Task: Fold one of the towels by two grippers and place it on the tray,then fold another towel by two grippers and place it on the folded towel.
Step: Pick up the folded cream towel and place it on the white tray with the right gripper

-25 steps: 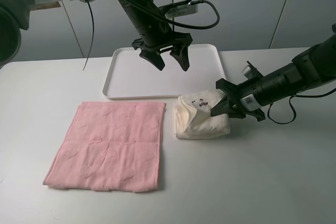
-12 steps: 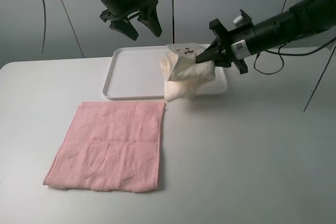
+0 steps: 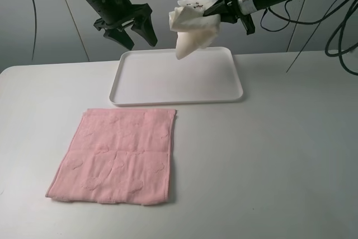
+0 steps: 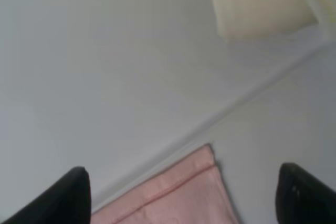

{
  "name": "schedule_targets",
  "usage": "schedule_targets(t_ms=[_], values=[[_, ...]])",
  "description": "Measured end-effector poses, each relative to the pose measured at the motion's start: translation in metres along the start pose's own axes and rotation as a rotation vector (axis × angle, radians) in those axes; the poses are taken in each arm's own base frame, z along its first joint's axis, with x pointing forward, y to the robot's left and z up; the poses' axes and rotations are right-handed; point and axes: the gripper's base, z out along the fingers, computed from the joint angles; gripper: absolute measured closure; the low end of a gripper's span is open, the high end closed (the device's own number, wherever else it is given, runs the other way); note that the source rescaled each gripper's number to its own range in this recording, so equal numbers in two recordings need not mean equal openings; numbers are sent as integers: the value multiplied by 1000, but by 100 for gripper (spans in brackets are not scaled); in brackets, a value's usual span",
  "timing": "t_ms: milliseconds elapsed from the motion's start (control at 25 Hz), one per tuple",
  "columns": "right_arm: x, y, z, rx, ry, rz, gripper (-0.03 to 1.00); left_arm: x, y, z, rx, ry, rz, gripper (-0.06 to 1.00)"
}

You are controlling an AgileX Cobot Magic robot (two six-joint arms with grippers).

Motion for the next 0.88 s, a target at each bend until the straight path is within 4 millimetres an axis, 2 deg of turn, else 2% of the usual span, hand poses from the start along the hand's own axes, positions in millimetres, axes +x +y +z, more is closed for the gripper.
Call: schedule_targets(t_ms=[200, 360, 520, 680, 880], values=[[-8, -4, 28, -48, -52, 84, 88, 0, 0, 0, 4, 0, 6, 3], [-5, -10, 55, -126, -51, 189, 88, 0, 0, 0, 6, 0, 5, 3], [-1, -25, 77, -173, -38, 292, 88, 0, 0, 0, -3, 2, 11, 3], [6, -27, 89, -182, -15, 307, 88, 1, 1, 0, -13, 5, 30, 3], [19, -27, 96, -112, 69, 232, 88, 1, 1, 0, -13, 5, 34, 3]])
